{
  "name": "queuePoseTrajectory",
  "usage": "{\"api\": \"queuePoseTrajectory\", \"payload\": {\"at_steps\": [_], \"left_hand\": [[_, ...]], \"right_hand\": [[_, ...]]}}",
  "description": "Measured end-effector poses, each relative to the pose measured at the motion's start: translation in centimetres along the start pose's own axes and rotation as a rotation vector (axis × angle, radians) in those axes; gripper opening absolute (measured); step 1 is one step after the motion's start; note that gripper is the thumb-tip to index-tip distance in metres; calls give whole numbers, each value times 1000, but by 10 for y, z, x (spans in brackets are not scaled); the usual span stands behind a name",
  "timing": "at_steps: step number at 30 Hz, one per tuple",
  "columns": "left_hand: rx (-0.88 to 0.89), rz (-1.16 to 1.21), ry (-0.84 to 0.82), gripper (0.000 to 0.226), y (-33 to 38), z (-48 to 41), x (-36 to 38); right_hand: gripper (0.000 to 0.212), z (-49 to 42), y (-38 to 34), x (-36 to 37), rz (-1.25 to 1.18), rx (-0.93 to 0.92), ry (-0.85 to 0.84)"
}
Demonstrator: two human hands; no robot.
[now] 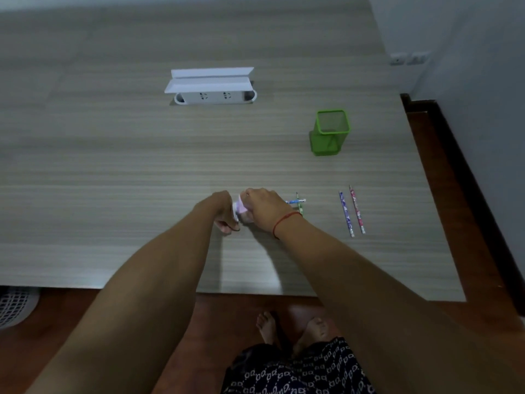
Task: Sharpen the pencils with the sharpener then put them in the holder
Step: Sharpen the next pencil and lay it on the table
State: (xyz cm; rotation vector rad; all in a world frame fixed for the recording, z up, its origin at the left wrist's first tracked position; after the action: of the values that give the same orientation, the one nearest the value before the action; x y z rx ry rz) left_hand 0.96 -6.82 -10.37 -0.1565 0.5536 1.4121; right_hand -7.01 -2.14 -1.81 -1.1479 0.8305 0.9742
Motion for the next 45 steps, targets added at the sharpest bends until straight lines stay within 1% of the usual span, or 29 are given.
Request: {"api": "queuePoseTrajectory", "payload": {"at_steps": [1, 3, 4, 6, 8, 9, 11, 12, 14, 15, 16, 18, 19, 20, 21, 23, 26, 28, 29, 30, 33, 37, 39, 40, 42, 44, 45], "left_hand": [[1, -3, 80, 28, -1, -5, -9], [23, -40, 276, 14, 3, -10, -35], [44, -111, 363, 15, 6, -12, -47], [64, -283, 443, 23, 14, -12, -59], [102, -306, 486, 17, 18, -6, -67], [119, -310, 492, 14, 23, 1, -73], [124, -298, 429, 8, 29, 11, -82], [109, -290, 363, 6, 28, 15, -85], [59, -197, 194, 11, 31, 22, -83], [35, -163, 119, 8, 29, 26, -80], [6, -155, 18, 3, 24, 32, -70], [-51, -189, -206, 4, 12, 40, -41], [-65, -185, -299, 5, 5, 41, -23], [-66, -158, -330, 5, 0, 38, -9], [-53, -120, -325, 6, -4, 31, 2], [-26, -48, -201, 10, -10, 12, 12], [-8, 30, 114, 28, -15, -4, -9], [50, -35, 276, 38, -11, -5, -26], [76, -74, 341, 39, -9, -4, -33], [95, -104, 413, 34, -7, -4, -39], [109, -116, 527, 6, -3, -1, -46], [173, -47, 637, 13, 1, 5, -55], [229, -30, 693, 14, 6, 10, -70], [253, -27, 675, 13, 9, 12, -76], [254, -59, 559, 10, 15, 15, -87], [190, -179, 360, 8, 19, 20, -89], [136, -218, 216, 8, 18, 23, -82]], "right_hand": [[30, 1, 1, -1, -5, 6, 0], [33, 2, 3, -2, -24, 26, -9], [34, 2, 2, -1, -38, 36, -14], [32, 0, -3, 0, -43, 40, -35], [25, -3, -4, 4, -52, 58, -57], [26, -3, -4, 4, -51, 69, -59], [30, -3, -3, 4, -34, 58, -55], [31, -5, -3, 5, -17, 48, -56], [32, -5, 1, 6, 21, 49, -75], [31, -5, 0, 5, 29, 45, -81], [27, -6, -2, 4, 28, 41, -79], [20, -6, -4, 1, 19, 35, -74], [22, -5, -5, 0, 12, 31, -66], [25, -4, -6, -1, 9, 21, -55], [28, -4, -7, -1, 9, 8, -53], [29, -3, -7, 0, -4, -9, -51], [32, -3, -8, 0, 13, -22, -43], [34, -2, -8, -1, 29, -19, -28], [34, -2, -7, -1, 34, -14, -26], [34, -2, -7, -2, 36, -12, -27], [35, 1, -10, -5, 41, -26, -32], [35, 2, -12, -6, 44, -37, -40], [37, -1, -12, -3, 22, -1, -69], [38, -3, -11, -2, 10, 26, -76], [39, -7, -10, 2, -1, 48, -88], [36, -9, -9, 6, 22, 54, -109], [33, -9, -9, 6, 32, 48, -107]]}}
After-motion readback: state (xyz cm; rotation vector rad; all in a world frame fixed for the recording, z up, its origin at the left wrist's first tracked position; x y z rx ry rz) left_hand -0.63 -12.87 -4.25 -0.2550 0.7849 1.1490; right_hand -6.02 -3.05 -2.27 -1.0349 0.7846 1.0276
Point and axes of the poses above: each hand's wrist, its own z-axis away from the middle knuckle, its own x-axis out of the palm, y = z × x, the point moved 9 cm from there along -z, towards the middle knuckle, and after that the axes turned 2 degrees about z, right-handed, at the moved point
